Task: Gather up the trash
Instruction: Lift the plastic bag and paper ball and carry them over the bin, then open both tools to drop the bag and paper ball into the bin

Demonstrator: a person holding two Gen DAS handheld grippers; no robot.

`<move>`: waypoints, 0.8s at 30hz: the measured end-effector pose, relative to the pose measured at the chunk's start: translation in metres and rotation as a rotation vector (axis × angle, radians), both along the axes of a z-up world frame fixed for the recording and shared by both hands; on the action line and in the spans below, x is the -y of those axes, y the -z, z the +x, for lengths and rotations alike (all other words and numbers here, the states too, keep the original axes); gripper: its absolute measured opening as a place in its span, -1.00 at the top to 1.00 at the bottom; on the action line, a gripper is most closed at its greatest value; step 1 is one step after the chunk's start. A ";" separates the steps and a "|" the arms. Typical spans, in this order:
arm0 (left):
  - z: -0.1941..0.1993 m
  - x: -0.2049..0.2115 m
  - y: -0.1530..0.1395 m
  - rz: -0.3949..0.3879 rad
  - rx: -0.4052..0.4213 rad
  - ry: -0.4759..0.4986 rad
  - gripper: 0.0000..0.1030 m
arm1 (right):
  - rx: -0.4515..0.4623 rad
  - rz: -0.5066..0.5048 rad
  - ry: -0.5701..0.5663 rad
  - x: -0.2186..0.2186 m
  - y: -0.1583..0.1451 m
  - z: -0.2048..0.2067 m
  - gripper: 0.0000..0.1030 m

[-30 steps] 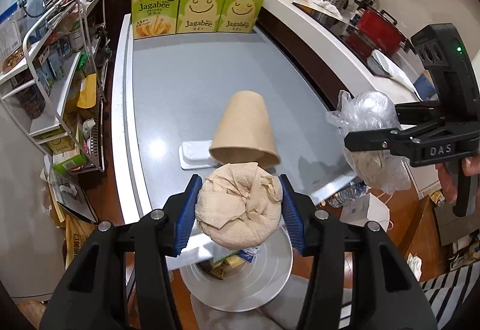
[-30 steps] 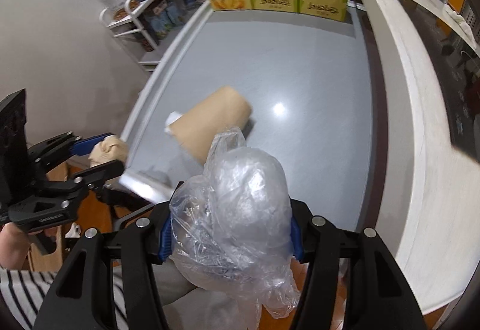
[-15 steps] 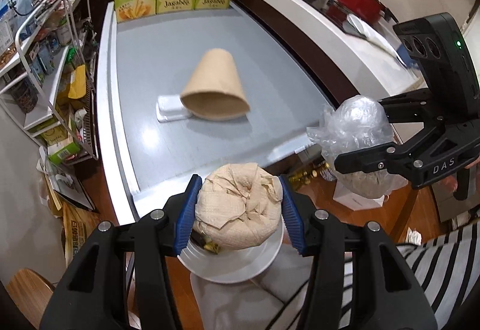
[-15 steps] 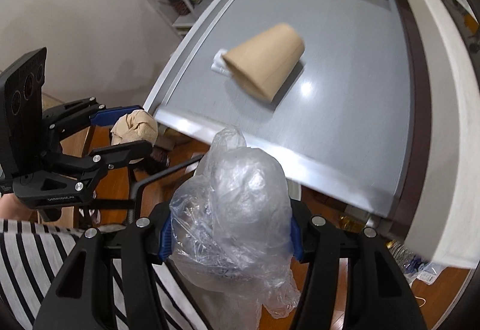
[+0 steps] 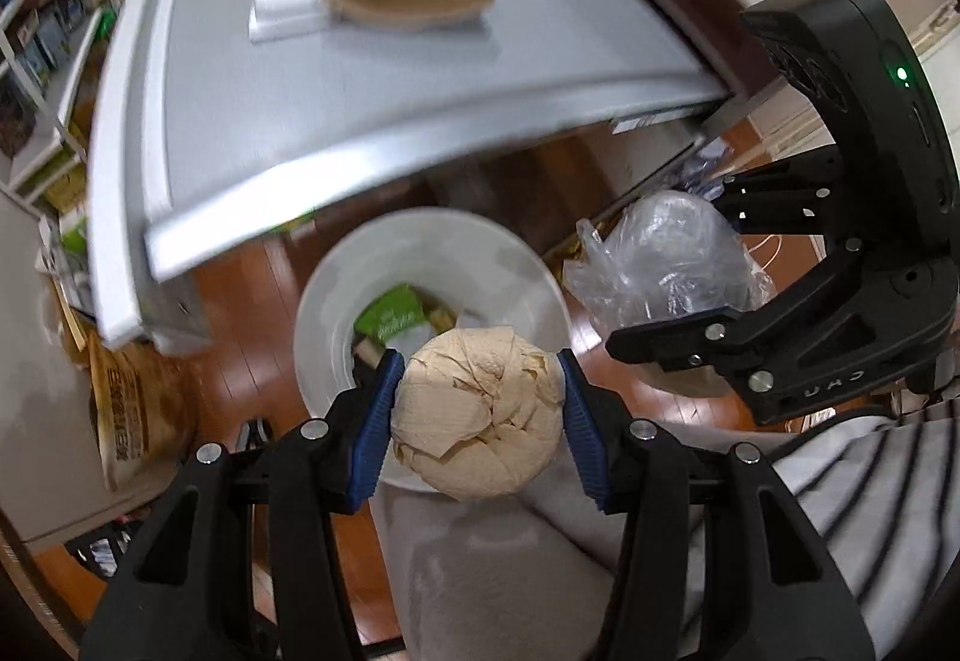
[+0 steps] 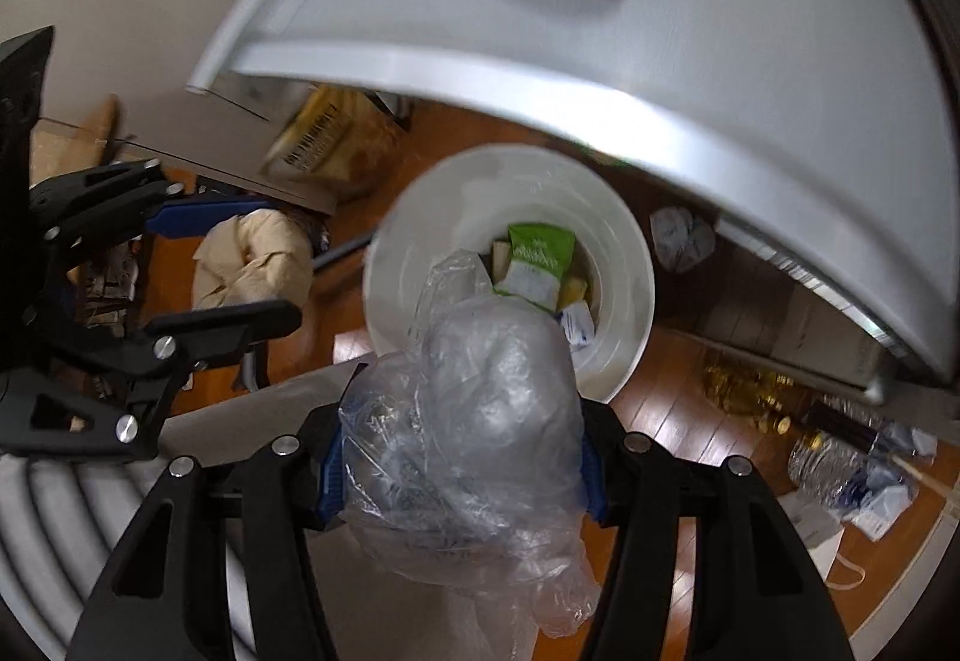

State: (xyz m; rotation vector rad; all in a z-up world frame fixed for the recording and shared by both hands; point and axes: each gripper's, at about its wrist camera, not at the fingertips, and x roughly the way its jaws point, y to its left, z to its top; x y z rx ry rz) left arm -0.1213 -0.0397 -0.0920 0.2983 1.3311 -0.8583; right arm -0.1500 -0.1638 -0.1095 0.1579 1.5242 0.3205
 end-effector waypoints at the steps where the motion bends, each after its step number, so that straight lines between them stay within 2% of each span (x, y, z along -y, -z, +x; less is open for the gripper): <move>1: 0.000 0.000 0.007 0.012 -0.006 0.000 -0.01 | -0.008 -0.008 0.007 0.000 0.006 0.001 -0.08; 5: 0.003 -0.002 0.031 0.047 -0.026 -0.015 -0.01 | -0.031 -0.014 0.069 0.004 0.028 0.005 -0.08; 10: 0.011 -0.005 0.049 0.068 -0.030 -0.031 -0.01 | -0.058 0.033 0.199 0.015 0.051 -0.002 -0.08; 22: 0.017 0.003 0.052 0.087 0.001 -0.031 -0.03 | -0.036 -0.024 0.224 0.011 0.049 0.009 -0.13; 23: 0.017 0.004 0.052 0.080 -0.006 -0.027 -0.12 | -0.036 -0.027 0.223 0.011 0.049 0.009 -0.14; 24: 0.017 0.003 0.051 0.080 -0.008 -0.024 -0.32 | -0.037 -0.028 0.220 0.012 0.048 0.009 -0.25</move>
